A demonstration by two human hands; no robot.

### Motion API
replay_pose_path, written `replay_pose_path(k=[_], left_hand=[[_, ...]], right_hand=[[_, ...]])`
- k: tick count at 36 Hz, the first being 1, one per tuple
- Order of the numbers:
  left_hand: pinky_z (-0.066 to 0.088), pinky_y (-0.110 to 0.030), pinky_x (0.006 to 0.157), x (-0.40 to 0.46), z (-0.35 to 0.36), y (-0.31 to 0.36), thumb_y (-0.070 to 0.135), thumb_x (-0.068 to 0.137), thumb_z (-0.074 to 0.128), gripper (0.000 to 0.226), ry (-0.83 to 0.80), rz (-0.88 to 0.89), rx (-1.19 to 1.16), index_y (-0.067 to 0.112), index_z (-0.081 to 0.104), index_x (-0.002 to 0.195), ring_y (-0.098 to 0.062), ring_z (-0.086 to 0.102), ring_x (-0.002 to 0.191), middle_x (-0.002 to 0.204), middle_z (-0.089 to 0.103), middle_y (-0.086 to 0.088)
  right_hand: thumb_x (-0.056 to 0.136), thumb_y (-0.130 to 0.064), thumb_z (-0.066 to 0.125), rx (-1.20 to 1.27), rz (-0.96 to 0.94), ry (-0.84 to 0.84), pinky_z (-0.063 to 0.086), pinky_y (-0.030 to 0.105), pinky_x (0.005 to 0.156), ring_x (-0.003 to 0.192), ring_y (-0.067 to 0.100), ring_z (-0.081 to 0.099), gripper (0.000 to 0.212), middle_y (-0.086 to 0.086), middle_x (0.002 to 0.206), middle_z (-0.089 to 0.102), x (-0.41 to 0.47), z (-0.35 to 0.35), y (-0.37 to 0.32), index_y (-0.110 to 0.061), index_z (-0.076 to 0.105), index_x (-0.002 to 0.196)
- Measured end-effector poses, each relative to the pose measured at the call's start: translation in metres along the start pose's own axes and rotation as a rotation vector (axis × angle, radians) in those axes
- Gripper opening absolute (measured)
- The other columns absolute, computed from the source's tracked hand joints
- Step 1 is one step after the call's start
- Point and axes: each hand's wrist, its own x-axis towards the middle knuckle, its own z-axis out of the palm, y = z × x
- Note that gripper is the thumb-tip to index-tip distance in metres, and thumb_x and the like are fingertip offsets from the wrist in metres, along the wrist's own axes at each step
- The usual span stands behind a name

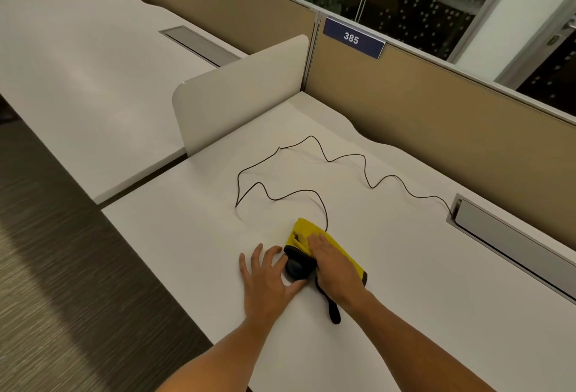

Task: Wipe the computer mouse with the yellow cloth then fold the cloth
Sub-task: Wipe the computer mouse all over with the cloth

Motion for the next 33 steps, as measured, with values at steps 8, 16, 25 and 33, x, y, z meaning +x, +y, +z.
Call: replay_pose_path(k=[8,16,25,33], left_hand=[[0.017,-0.061,0.117,0.001,0.0,-0.001,0.085,0.072,0.05,0.066,-0.008,-0.008,0.006,0.04,0.063,0.119,-0.025,0.039,0.139,0.133,0.056,0.014],[0.016,-0.06,0.117,0.001,0.0,-0.001,0.085,0.071,0.052,0.064,-0.015,0.001,0.012,0.04,0.064,0.115,-0.025,0.04,0.138,0.133,0.057,0.014],[0.015,-0.06,0.117,0.0,0.0,-0.002,0.087,0.072,0.044,0.068,-0.028,-0.001,0.025,0.04,0.064,0.118,-0.026,0.039,0.14,0.135,0.056,0.012],[0.019,-0.062,0.116,0.0,0.001,-0.002,0.084,0.072,0.051,0.064,-0.011,0.008,0.005,0.039,0.064,0.116,-0.026,0.039,0.139,0.133,0.056,0.012]], right_hand=[[0.095,0.001,0.039,-0.09,0.02,0.008,0.018,0.029,0.119,0.151,0.018,0.009,0.068,0.003,0.164,0.011,0.004,-0.002,0.004,-0.013,0.01,0.156],[0.1,-0.012,0.039,-0.061,0.17,0.022,0.035,0.034,0.109,0.143,0.026,0.03,0.05,0.007,0.155,0.033,0.018,-0.023,0.005,-0.009,0.028,0.149],[0.087,-0.002,0.051,-0.054,0.448,0.206,0.044,0.031,0.06,0.092,0.023,0.048,0.026,0.009,0.116,0.046,0.026,-0.045,0.01,-0.009,0.052,0.112],[0.088,-0.021,0.057,0.009,0.395,0.154,0.051,0.034,0.07,0.096,0.024,0.055,0.039,0.005,0.112,0.053,0.021,-0.03,0.006,-0.018,0.049,0.126]])
